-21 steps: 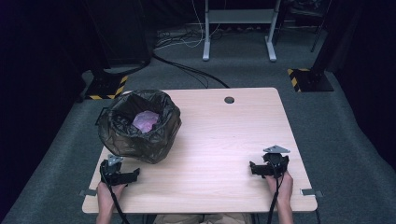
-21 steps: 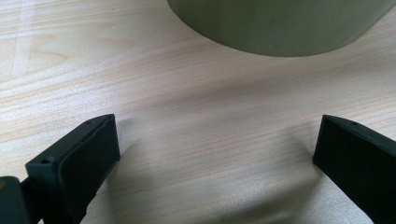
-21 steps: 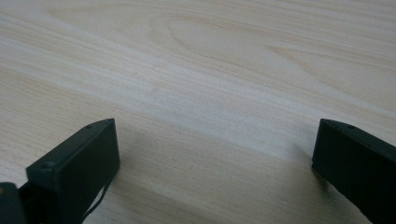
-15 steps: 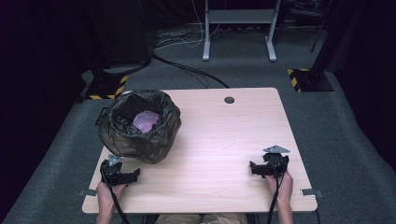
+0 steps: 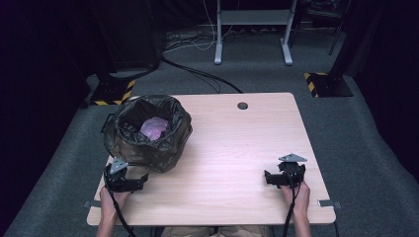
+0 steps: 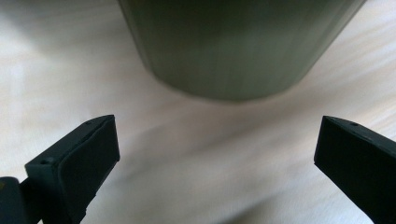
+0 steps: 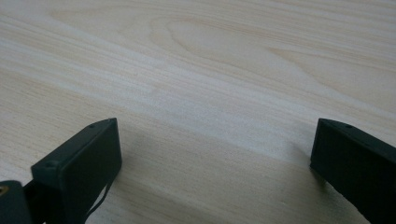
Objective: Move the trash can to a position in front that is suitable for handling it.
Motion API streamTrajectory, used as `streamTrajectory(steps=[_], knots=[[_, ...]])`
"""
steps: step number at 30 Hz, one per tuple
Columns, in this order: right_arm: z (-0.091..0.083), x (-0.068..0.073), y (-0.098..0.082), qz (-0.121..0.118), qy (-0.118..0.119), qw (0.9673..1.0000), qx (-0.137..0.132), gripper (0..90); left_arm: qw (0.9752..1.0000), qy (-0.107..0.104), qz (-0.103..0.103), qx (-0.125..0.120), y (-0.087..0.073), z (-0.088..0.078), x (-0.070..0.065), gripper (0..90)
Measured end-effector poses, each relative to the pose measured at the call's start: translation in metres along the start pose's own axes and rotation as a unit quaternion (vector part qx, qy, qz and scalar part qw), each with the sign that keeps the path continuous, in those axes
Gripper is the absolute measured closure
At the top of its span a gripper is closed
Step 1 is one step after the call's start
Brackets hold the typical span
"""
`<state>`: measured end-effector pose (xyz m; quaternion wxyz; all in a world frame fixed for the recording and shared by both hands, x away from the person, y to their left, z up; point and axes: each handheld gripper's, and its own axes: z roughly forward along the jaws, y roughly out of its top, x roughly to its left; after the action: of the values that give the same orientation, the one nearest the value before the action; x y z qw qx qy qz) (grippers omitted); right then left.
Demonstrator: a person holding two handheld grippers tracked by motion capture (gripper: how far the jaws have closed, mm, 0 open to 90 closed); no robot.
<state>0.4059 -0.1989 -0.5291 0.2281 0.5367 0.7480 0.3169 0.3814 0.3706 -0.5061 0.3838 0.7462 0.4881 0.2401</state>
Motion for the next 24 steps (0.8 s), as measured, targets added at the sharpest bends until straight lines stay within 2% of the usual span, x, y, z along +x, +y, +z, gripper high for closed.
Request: streamTrajectory(steps=[4,5,7,8,11,18,24], knots=[[0.000,0.000,0.000,0.000,-0.001,1.0000,-0.001,1.4,0.9996,-0.024,0.009,-0.013,0.008,0.000,0.006,0.0],[0.000,0.000,0.000,0.000,-0.001,1.0000,0.000,1.4,0.9988,-0.043,0.014,-0.017,0.012,0.002,0.010,0.0],[0.000,0.000,0.000,0.000,-0.001,1.0000,-0.001,1.6,0.9985,-0.049,0.018,-0.019,0.013,0.003,0.011,0.0],[0.000,0.000,0.000,0.000,-0.001,1.0000,-0.001,1.6,0.9973,-0.066,0.021,-0.023,0.016,0.007,0.013,0.0],[0.000,0.000,0.000,0.001,-0.001,1.0000,-0.001,1.8,0.9959,-0.081,0.031,-0.026,0.018,0.012,0.015,0.0],[0.000,0.000,0.000,0.001,-0.001,1.0000,-0.002,2.0,0.9936,-0.102,0.037,-0.031,0.020,0.020,0.012,0.0],[-0.001,0.000,0.000,0.000,-0.001,1.0000,-0.002,2.3,0.9930,-0.104,0.040,-0.038,0.022,0.027,0.011,0.0]])
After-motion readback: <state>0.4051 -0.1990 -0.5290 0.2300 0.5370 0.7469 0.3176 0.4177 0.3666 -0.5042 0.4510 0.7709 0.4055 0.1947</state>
